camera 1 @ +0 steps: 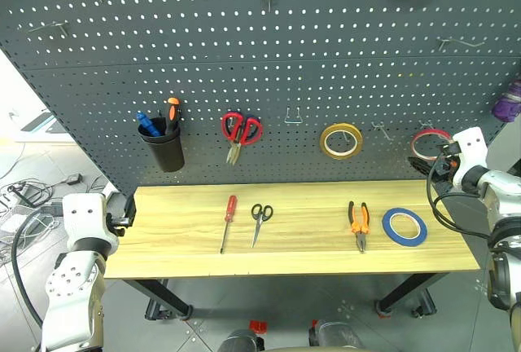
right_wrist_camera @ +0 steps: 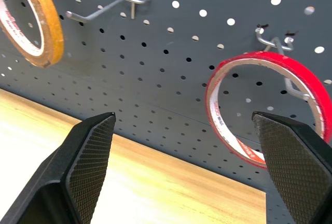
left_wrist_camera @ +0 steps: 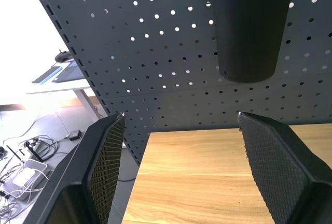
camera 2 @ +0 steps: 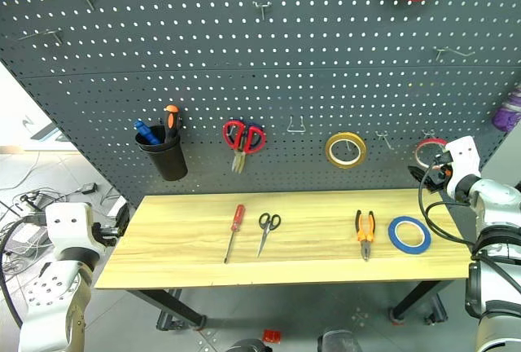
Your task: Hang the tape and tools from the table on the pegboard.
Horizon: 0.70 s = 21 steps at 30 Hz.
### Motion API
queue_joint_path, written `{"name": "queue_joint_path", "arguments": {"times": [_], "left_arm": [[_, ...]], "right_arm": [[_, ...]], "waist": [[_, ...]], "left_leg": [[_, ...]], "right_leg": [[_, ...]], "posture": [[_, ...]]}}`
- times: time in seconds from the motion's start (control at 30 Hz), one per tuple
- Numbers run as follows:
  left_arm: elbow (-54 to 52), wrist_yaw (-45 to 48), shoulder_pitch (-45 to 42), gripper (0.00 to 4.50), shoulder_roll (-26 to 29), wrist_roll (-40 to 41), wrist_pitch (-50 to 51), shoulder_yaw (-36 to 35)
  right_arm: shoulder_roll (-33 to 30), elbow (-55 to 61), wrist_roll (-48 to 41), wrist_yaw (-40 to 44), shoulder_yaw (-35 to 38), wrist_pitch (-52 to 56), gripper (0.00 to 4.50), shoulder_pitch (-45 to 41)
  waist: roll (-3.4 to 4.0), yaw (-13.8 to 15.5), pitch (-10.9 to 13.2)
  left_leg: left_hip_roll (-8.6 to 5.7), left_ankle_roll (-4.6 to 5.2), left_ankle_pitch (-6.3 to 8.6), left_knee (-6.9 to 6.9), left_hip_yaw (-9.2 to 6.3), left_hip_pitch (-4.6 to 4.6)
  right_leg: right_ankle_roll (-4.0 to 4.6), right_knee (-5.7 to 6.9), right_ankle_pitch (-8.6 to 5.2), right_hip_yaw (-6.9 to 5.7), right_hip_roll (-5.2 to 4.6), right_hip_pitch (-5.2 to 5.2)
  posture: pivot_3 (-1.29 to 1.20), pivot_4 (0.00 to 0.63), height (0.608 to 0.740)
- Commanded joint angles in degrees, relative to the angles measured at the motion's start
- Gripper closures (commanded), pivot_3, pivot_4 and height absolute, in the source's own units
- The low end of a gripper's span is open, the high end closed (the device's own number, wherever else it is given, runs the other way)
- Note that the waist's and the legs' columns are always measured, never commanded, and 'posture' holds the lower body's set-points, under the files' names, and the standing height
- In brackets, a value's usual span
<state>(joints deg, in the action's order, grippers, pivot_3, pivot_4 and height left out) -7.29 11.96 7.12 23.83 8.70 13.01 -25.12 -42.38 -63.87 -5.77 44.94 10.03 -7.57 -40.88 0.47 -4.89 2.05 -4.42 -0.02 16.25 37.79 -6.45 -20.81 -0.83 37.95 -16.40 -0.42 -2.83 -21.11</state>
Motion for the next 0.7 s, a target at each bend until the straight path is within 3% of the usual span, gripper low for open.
{"name": "queue_joint_path", "arguments": {"times": [0.03, 0.7], "left_arm": [[-0.7, 0.3, -0.8, 0.84, 1.5, -1.1, -2.6, 0.1], [-2.2, 1.0, -1.0, 0.84, 1.0, -2.8, -3.9, 2.1]], "right_arm": [[-1.0, 0.7, -0.5, -0.3, 1.1, -1.0, 0.0, -1.6], [-3.8, -1.6, -0.1, -3.5, 1.7, -1.6, 0.0, -1.6]], "waist": [[-0.01, 0.0, 0.0], [0.02, 0.0, 0.2]], "left_leg": [[0.0, 0.0, 0.0, 0.0, 0.0, 0.0], [0.0, 0.0, 0.0, 0.01, 0.04, 0.0]], "right_leg": [[0.0, 0.0, 0.0, 0.01, 0.0, 0.0], [-0.01, 0.0, 0.01, 0.04, 0.0, 0.0]], "posture": [[-0.15, 0.024, 0.74], [-0.15, 0.026, 0.74]]}}
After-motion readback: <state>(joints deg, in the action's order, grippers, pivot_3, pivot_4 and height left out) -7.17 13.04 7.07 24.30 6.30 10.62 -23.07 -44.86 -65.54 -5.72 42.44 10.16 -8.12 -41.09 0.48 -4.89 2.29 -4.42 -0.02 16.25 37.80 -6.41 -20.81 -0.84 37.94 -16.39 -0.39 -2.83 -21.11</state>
